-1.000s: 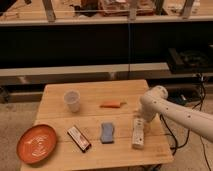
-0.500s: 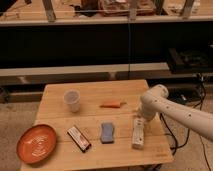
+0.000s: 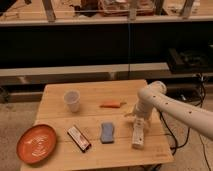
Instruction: Place the bottle in the ceramic bowl
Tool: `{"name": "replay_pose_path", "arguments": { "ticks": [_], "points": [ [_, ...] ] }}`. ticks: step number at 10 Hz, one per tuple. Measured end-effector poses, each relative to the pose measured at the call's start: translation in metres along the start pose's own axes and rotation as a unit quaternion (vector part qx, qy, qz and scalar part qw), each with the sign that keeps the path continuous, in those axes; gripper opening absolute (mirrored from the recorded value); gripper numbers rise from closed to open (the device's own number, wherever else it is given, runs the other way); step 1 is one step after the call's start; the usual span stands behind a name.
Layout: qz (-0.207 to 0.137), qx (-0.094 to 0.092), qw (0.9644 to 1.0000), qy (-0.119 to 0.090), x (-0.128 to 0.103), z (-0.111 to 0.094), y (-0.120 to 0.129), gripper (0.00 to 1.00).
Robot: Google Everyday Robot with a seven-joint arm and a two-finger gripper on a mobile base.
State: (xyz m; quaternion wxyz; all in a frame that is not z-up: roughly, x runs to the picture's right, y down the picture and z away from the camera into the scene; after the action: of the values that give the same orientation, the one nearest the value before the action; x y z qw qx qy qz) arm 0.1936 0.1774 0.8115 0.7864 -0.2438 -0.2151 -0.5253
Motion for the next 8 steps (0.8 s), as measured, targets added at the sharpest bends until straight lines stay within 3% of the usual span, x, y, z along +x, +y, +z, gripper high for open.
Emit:
{"name": "replay_pose_path", "arguments": {
  "ticks": [2, 8],
  "points": [
    [-0.022, -0.017, 0.9996, 0.009, -0.002, 0.002, 0.012, 0.80],
    [-0.021, -0.035, 0.9992, 0.004, -0.007, 0.030, 0.019, 0.80]
  ]
}}
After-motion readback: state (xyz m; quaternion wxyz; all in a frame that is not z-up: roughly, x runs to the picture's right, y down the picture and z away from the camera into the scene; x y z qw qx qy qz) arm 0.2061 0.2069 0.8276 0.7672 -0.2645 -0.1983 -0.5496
